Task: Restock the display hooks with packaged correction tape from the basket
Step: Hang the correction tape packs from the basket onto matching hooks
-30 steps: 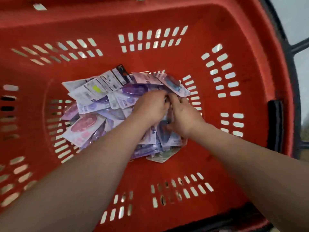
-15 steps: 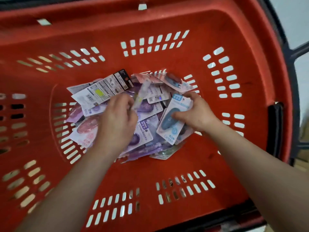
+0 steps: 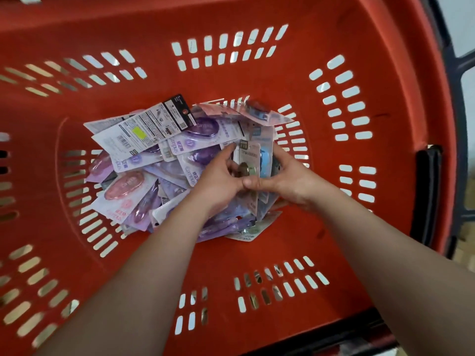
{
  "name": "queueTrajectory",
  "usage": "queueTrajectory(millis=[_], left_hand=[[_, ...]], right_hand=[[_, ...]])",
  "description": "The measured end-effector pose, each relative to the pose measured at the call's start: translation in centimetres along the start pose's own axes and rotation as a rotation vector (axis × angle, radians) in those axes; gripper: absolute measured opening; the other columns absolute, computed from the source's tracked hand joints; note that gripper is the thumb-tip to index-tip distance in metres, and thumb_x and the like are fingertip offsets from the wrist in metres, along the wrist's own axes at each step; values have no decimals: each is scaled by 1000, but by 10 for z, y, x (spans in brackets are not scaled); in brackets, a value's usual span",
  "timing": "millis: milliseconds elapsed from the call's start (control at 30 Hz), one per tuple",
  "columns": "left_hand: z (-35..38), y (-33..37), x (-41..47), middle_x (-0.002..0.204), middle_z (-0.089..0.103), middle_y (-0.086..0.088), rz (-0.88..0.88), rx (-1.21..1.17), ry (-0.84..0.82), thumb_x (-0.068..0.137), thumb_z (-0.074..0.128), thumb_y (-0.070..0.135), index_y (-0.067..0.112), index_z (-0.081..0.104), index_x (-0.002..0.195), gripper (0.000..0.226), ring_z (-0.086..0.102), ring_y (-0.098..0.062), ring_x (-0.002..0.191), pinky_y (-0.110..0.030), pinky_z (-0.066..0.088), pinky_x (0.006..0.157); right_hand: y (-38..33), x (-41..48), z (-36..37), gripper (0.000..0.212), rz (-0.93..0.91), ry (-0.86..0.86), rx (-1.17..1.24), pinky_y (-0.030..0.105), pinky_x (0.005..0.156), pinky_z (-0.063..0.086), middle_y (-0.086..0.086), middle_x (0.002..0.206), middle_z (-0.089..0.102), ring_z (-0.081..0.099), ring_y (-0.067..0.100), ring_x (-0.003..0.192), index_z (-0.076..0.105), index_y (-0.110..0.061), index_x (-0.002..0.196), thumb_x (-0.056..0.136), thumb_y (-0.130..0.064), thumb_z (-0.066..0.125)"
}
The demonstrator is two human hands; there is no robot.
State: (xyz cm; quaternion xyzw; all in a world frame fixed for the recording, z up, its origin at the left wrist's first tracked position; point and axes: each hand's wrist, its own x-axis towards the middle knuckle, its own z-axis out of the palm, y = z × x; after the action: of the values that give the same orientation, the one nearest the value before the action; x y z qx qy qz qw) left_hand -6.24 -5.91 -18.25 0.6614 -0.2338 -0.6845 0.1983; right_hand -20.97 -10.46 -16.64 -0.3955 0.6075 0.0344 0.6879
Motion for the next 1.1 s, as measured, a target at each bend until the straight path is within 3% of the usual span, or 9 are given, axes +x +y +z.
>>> queueTrajectory(millis=[100, 233, 367, 467, 667, 767, 900, 1033, 1100], left_hand=[[-10, 5, -7, 100, 53, -6, 34, -62, -89, 75, 70, -18, 23, 37, 149, 91, 62, -16, 80, -15, 53, 61], [-17, 15, -29, 96, 55, -5, 96, -43, -157, 76, 70, -19, 20, 38, 147, 87, 65, -16, 69, -27, 58, 69], [-18, 24, -38, 108, 55, 9, 214, 263, -22, 57, 94, 26, 32, 45, 137, 94, 59, -1, 98, -29, 49, 89], [-23, 26, -40, 125, 63, 13, 135, -132, -170, 55, 95, 28, 43, 21, 151, 123, 60, -7, 119, -29, 50, 97], [-16, 21, -50, 118, 72, 3, 106, -496, 41, 80, 78, 15, 28, 48, 140, 69, 69, -20, 108, -47, 54, 94], [-8, 17, -56, 112, 73, 7, 109, -551, 219, 89, 69, 14, 29, 52, 133, 49, 71, -13, 101, -40, 58, 87], [6, 15, -66, 115, 64, 23, 147, -297, 219, 96, 61, 20, 50, 23, 142, 67, 64, 2, 106, -24, 54, 90], [7, 21, -67, 123, 52, 30, 105, -134, 54, 104, 40, 35, 47, 13, 147, 52, 54, 4, 115, -10, 47, 92], [7, 20, -57, 145, 44, 12, 84, -44, 14, 105, 35, 43, 38, 25, 152, 49, 40, -7, 135, -26, 39, 111]], right_hand=[[-18, -9, -7, 72, -82, -24, -159, 36, 98, 55, -6, 122, 68, 65, 13, 112, 49, -30, 139, 76, -26, 84], [-38, -31, -17, 60, -128, -90, -194, 18, 70, 57, -12, 106, 72, 71, 2, 92, 51, -38, 125, 78, -18, 82], [-46, -42, -15, 37, -102, -32, -182, 23, 64, 57, -10, 90, 75, 73, 8, 80, 59, -37, 104, 83, -9, 71], [-59, -49, -16, 28, -51, -122, -58, 34, 57, 60, 1, 89, 77, 76, 24, 76, 63, -27, 108, 88, -7, 64], [-56, -47, -4, 59, -59, 145, 233, 32, 47, 56, 12, 101, 73, 74, 22, 66, 44, -18, 125, 79, -23, 81], [-41, -47, 8, 79, -59, 165, 409, 30, 57, 58, 9, 103, 76, 75, 18, 74, 43, -22, 138, 70, -37, 81], [-20, -49, 25, 90, -79, -43, 257, 45, 96, 55, -6, 130, 66, 67, 18, 113, 36, -47, 144, 69, -49, 85], [-16, -49, 15, 83, -103, -76, 395, 46, 91, 57, -2, 124, 69, 69, 22, 110, 38, -39, 144, 72, -27, 79], [-12, -50, 14, 84, -59, -25, 485, 47, 89, 58, 3, 121, 71, 71, 26, 107, 39, -33, 144, 72, -20, 80]])
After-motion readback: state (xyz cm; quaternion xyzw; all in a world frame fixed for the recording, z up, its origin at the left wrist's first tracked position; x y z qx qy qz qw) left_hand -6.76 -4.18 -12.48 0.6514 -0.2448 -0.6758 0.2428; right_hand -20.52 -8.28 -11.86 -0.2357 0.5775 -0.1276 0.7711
